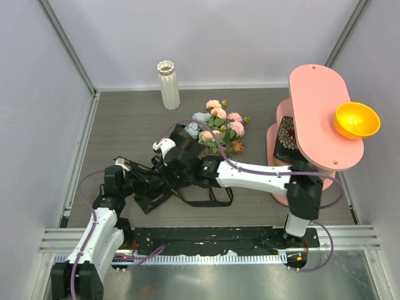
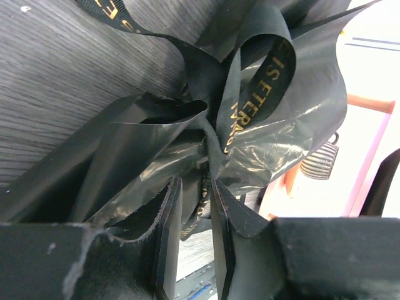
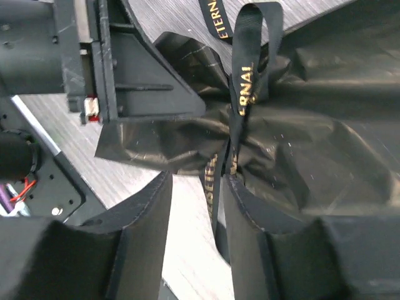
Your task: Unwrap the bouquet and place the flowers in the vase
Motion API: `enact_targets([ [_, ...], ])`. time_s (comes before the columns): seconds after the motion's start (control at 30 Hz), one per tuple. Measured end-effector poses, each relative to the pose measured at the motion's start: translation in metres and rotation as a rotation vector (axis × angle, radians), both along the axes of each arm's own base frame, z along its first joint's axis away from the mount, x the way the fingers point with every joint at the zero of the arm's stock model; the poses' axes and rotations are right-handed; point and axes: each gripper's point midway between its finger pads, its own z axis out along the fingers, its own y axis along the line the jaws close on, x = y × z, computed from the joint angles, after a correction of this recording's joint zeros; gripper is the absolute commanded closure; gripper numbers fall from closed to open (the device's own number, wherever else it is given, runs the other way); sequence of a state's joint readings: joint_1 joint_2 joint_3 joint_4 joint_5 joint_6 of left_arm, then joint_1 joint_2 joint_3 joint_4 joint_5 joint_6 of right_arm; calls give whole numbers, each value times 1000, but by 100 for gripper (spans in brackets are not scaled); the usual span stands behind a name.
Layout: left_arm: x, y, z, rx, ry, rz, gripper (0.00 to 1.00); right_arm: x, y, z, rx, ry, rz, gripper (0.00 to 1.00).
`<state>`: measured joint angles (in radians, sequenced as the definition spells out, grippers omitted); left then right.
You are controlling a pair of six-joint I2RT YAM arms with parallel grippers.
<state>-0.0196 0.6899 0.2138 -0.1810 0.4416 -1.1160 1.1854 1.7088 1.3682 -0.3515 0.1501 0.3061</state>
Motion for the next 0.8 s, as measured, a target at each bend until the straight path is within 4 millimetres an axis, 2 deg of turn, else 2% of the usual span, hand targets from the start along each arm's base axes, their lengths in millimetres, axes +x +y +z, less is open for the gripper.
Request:
enact_targets([
  [0.1,-2,1,-5,7,18,3,72,10,13,-25,-33,9,7,60],
  [0.2,-5,1,-12,11,40,2,72,18,11,-53,-85,36,2,60],
  [0.27,-9,2,-18,14,58,4,72,22,8,-64,-110,43,2,60],
  [0.4,-13,2,-24,16,72,4,73,23,0,-76,-119,55,19,60],
  [0.53,-13,2,-25,20,70,8,72,15,-4,-89,-126,79,55,60],
  [0.8,-13,3,-25,20,70,8,72,19,1,-87,-111,35,91,71],
])
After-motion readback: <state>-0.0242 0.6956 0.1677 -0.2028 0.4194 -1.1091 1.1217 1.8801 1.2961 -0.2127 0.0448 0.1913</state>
